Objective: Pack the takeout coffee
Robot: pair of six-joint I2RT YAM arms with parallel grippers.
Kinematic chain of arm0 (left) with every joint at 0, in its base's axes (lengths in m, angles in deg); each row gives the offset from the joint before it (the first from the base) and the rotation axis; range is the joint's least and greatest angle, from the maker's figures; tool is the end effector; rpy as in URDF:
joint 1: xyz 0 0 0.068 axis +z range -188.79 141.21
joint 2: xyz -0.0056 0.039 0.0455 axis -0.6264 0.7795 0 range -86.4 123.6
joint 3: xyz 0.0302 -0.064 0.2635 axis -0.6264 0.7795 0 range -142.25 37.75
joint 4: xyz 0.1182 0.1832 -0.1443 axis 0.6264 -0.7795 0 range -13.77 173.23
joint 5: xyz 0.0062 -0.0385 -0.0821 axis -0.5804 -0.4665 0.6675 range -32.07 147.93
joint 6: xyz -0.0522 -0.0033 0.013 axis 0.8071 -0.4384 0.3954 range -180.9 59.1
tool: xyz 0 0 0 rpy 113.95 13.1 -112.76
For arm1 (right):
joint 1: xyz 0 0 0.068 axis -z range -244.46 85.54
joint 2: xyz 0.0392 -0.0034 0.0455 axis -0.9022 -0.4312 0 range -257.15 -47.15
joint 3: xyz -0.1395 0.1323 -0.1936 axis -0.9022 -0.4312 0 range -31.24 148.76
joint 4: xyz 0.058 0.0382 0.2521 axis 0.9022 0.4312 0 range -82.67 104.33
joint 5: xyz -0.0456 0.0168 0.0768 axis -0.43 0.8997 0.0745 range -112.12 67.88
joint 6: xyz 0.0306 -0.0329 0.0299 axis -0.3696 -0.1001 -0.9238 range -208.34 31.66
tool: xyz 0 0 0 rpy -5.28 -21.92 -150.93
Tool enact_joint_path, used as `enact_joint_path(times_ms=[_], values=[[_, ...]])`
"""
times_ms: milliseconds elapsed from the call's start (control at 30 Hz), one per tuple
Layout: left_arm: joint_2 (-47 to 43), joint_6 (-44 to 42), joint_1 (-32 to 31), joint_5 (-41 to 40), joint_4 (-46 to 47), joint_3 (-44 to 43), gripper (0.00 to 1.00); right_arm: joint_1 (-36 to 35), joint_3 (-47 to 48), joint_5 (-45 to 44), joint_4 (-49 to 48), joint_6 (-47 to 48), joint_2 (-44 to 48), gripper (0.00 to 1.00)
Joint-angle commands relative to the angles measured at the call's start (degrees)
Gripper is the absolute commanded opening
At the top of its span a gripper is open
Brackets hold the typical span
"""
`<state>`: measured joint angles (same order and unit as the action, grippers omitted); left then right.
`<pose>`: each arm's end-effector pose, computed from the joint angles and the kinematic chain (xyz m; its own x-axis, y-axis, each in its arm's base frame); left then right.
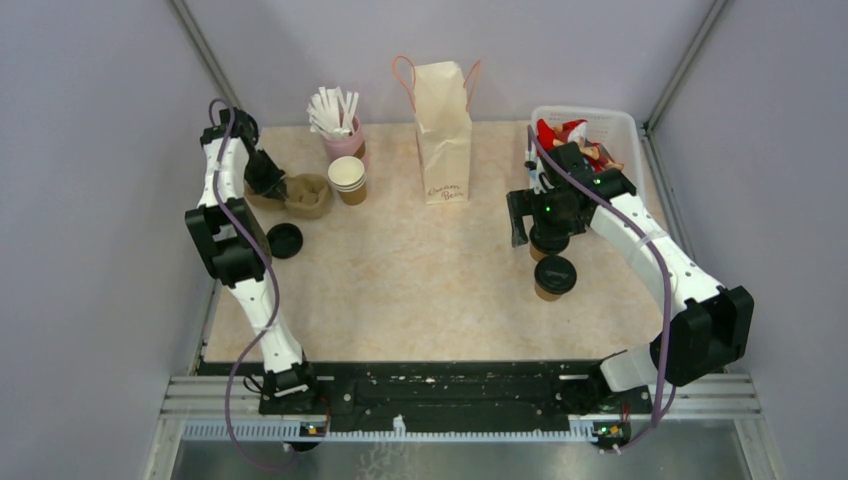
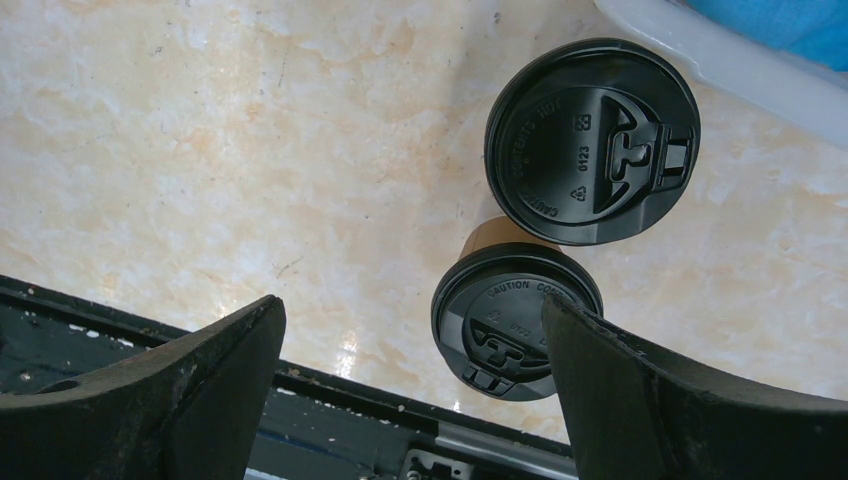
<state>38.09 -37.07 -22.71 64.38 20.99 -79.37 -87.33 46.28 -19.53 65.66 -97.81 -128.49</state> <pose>0.4415 0.1231 0.2567 -0.7279 -0.6276 -0.2762 -0.5811 0.7785 -0.2372 0.2572 0.1102 0.3211 -0.8706 -0.1888 -0.4543 -0.2681 0.9563 0.1163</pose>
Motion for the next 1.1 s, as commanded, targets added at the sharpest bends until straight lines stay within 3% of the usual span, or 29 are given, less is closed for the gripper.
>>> enact_joint_path(times_ms=[0,133,300,433,733,1067], values=[[1.2,-0.22,0.24,-0.18,-1.05,-1.2,0.22,-0.6,1.08,-0.79,-1.02,0.51,0.48,0.99],[0.93,-0.19,0.21,-1.11,-0.78,-0.3,0.3,-0.6,1.06,-0.73,-1.11,0.51,0.56,0.99],[1.05,-0.19,0.23,-0.9,-0.25,-0.21,0.23,-0.61,0.98,-0.62,-1.13,0.51,0.57,0.99],[0.95,-0.56,0.19,-1.83,-0.57,0.0,0.28,-0.59,0.95,-0.76,-1.14,0.51,0.61,0.99],[1.25,-0.41,0.18,-0.85,0.22,0.27,0.21,-0.55,0.88,-0.59,-1.18,0.51,0.56,0.99],[1.62,-0.72,0.15,-1.14,0.18,0.35,0.25,-0.56,0.89,-0.62,-1.11,0.51,0.4,0.99]])
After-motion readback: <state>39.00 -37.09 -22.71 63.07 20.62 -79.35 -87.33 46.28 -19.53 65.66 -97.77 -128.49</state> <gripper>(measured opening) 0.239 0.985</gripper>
